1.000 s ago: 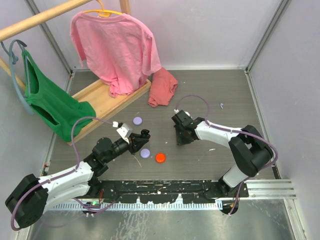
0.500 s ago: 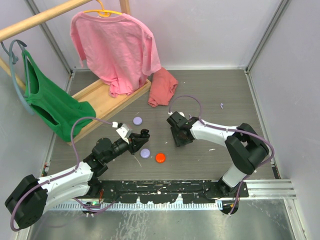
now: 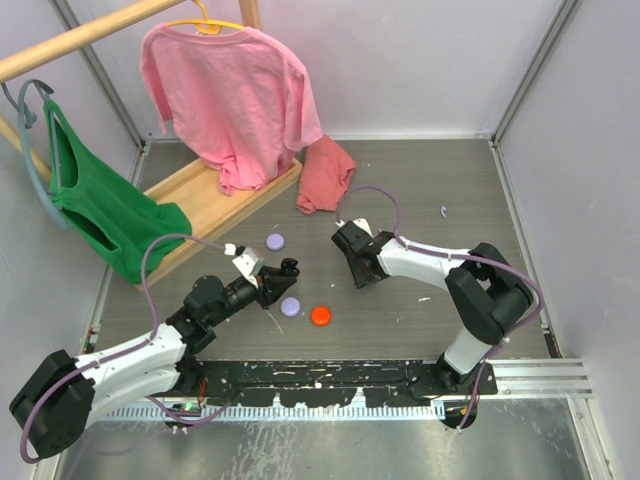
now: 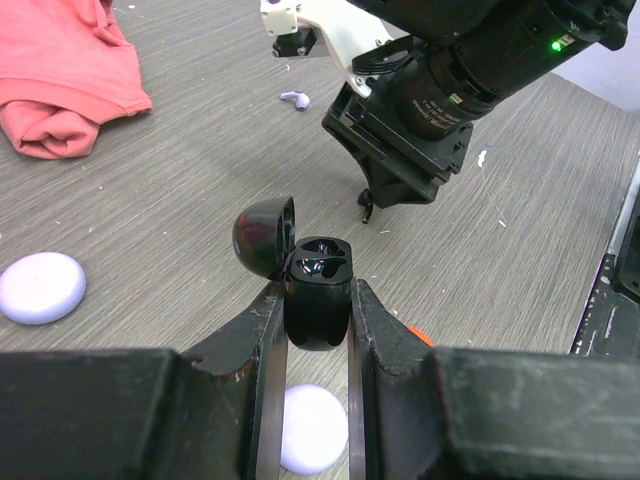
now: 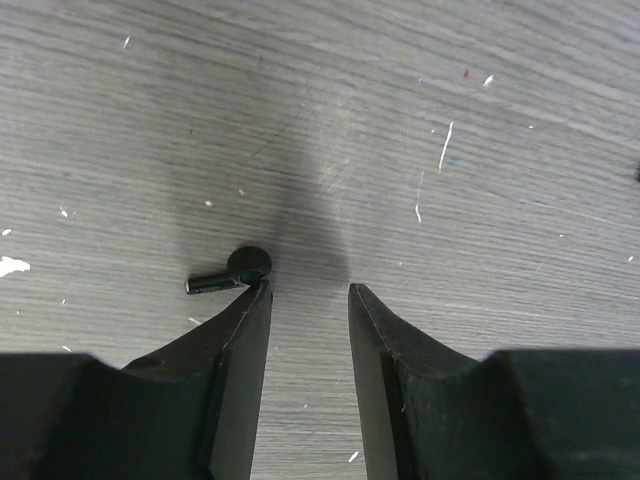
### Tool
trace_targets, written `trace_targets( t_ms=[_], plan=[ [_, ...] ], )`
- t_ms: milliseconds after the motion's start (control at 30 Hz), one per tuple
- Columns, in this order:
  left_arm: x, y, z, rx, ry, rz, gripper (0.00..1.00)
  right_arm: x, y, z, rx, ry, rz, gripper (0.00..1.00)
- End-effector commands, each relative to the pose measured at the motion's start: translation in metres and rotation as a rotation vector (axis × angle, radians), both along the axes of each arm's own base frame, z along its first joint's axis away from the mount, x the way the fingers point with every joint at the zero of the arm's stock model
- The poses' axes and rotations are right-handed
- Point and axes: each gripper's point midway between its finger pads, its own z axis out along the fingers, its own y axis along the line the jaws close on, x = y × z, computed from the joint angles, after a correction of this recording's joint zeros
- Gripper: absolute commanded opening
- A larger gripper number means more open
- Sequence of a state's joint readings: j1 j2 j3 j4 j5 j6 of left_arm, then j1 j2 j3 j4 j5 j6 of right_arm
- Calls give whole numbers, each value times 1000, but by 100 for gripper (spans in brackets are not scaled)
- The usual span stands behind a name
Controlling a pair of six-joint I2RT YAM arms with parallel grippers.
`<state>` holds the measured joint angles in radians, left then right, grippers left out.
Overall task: Insert the wireless bluetooth earbuds into the charging case
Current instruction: Place the earbud at the center of the board, then pick up the earbud from the center of the board.
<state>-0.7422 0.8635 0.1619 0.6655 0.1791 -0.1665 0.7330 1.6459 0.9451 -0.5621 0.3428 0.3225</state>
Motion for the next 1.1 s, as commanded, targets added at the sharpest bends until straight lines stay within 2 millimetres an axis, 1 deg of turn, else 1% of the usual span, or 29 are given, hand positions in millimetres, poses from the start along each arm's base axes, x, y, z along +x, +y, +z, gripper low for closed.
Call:
trace_targets(
  t_ms=[0, 133, 233, 333, 467, 600, 800, 900, 1067],
  plan=[
    [2, 2, 14, -22, -55, 13, 0, 28, 3, 19, 3, -98, -20, 43],
    [2, 2, 15, -25, -57, 16, 0, 30, 3, 35, 32, -139, -49, 42],
    [2, 2, 15, -21, -58, 12, 0, 26, 9, 47, 100, -147, -70, 42],
    [2, 2, 15, -19, -61, 11, 0, 20, 20, 51, 201, -141, -94, 42],
    [2, 1, 15, -18, -63, 7, 0, 20, 30, 54, 296, -167, -121, 41],
    [1, 1, 14, -14, -63, 4, 0, 23, 31, 48, 301, -174, -143, 40],
    [1, 1, 13, -13, -63, 1, 0, 23, 25, 30, 273, -170, -172, 38],
    [1, 0, 13, -13, -62, -2, 0, 22, 24, 22, 294, -163, -195, 38],
    [1, 0, 13, -13, -61, -4, 0, 22, 24, 17, 345, -160, -257, 38]
  ],
)
